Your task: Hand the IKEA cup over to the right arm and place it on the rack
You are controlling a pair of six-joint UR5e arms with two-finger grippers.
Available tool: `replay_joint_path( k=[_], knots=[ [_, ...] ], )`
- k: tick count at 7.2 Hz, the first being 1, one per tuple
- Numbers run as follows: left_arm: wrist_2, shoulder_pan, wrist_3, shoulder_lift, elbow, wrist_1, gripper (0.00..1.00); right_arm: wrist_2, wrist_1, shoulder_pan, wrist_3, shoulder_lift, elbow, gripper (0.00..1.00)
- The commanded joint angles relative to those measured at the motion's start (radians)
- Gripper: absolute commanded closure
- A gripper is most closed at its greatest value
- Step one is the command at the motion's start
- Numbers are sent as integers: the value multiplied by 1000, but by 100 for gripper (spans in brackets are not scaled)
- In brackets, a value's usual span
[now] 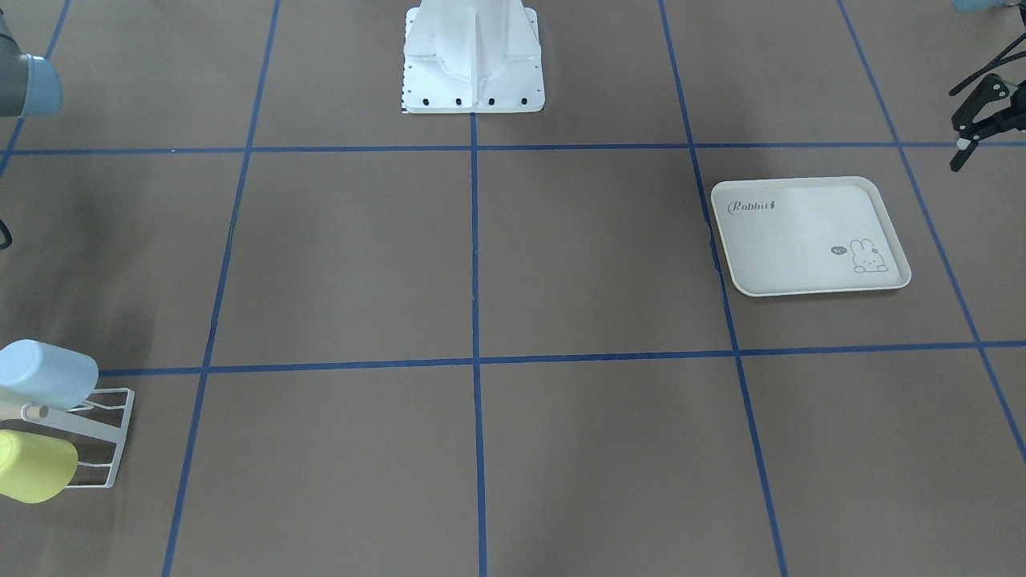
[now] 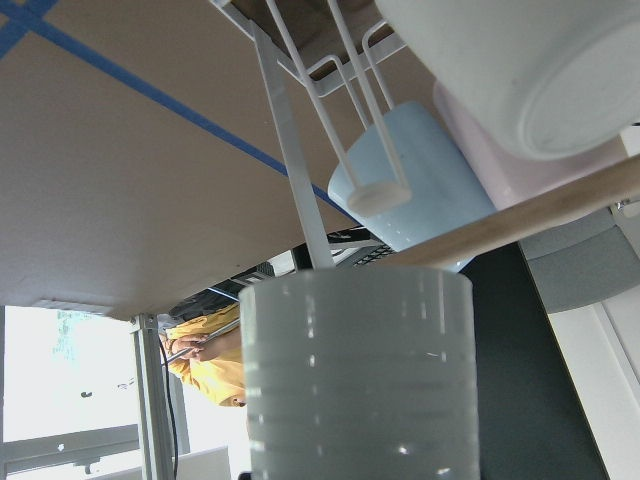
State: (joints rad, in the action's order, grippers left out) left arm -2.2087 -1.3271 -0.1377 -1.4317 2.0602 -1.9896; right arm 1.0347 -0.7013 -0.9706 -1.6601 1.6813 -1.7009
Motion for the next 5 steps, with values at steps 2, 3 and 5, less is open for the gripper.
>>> replay_joint_path(
  k=[2,3,5],
  knots=[
    [0,-1,1,1,0,0,0,-41,2,36,-1,-5,20,90],
    [-2,-1,0,1,0,0,0,-41,6,36,-1,-6,36,89],
    [-2,-1,0,1,0,0,0,-45,8,38,-6,-14,46,87]
  ],
)
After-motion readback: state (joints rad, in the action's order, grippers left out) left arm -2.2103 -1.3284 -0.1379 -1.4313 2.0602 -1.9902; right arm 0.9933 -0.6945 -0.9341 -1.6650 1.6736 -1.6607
